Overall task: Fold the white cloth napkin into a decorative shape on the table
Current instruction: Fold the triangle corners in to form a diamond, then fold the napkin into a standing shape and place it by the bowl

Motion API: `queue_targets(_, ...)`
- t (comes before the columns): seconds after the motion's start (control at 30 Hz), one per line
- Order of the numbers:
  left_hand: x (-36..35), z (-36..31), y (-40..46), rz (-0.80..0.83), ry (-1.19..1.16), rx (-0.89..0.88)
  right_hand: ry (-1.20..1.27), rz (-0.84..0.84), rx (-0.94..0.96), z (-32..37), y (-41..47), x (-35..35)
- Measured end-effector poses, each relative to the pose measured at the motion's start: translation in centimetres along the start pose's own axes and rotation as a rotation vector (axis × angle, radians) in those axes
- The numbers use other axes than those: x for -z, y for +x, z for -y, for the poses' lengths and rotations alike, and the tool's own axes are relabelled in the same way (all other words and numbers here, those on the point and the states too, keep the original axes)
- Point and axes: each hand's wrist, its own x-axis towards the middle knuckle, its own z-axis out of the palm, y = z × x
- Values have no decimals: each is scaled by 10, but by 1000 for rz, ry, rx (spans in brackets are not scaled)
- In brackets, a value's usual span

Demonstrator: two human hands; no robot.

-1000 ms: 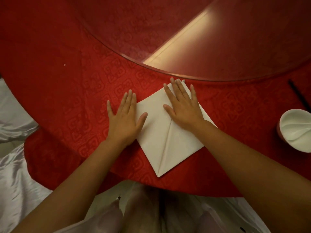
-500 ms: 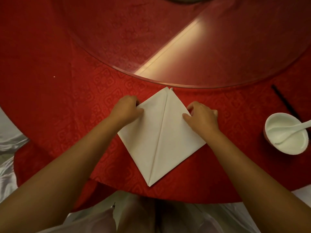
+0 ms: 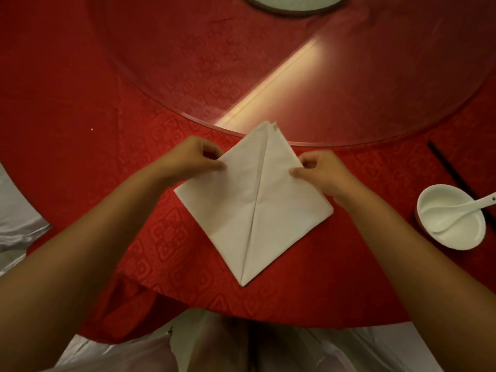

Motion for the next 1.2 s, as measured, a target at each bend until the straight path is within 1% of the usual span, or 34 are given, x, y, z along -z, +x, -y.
queue_targets(0.07,18,-17,-8,-69,-27,-70,17,-47,76,23,-4,19)
queue_targets(0.2,52,-61,-28,-252,6,-231,-71,-143,278,76,-23,56)
queue_targets(0.33,62,-89,-53,-389,147,-433,-160,-213,475,107,-48,78)
queue_targets(0.43,54,-89,-74,-435,298,-643,-334,-288,657,105,-72,84)
queue_targets(0.5,37,-75,-85,-421,350,-723,-445,-303,792,88,-86,79)
queue_targets(0.57,6,-50,-94,-368,353,-718,-624,-250,848,58,-99,65)
queue_targets(0.7,-67,3,-110,-139,448,-653,-892,21,754,-18,-120,21)
queue_targets(0.77,-94,25,-113,-39,507,-646,-961,132,707,-50,-127,0)
queue_targets(0.87,-116,47,-119,-8,578,-669,-961,222,657,-80,-135,-19)
queue_targets(0.97,-126,59,-126,-44,593,-692,-903,198,669,-99,-140,-27)
queue_targets(1.07,-132,60,-128,-51,581,-731,-863,159,742,-109,-142,-30)
queue_targets(1.2,-136,57,-125,-59,506,-756,-840,154,812,-111,-140,-29)
